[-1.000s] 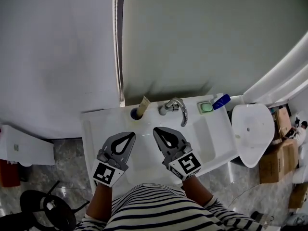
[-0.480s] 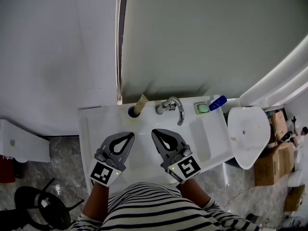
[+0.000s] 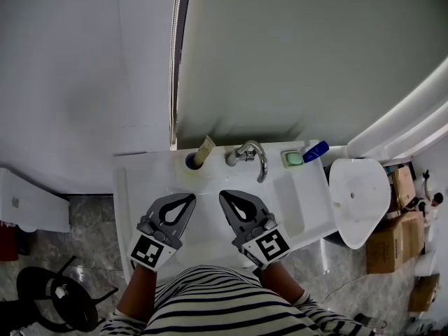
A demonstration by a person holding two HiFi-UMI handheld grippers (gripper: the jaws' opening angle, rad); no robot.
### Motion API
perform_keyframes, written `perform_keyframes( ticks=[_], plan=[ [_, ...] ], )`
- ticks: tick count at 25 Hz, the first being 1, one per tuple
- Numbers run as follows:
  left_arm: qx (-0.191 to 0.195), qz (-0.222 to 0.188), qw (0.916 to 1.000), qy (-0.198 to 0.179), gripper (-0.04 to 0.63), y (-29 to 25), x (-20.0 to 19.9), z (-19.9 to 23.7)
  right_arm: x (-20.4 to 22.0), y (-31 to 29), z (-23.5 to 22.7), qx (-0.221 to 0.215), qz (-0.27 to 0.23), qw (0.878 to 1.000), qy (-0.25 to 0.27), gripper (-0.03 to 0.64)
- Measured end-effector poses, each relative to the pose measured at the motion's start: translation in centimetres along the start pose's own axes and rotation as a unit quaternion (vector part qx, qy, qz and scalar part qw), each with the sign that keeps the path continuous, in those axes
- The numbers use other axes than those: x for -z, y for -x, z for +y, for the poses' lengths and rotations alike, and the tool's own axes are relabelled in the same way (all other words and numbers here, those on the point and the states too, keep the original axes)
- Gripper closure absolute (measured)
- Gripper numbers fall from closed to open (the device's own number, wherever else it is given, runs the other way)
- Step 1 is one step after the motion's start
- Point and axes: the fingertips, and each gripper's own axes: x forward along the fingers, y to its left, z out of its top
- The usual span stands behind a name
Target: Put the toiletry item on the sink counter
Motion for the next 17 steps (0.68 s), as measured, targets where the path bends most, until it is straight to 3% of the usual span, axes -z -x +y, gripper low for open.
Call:
perform_keyframes(
  ticks=[17],
  plan=[
    [0.0,0.001,0.9999,0.015,0.589,-0.04,0.5,0.38,0.31,-0.57,0.35,-0.013,0.009,1.0,0.002,0.611]
  ],
)
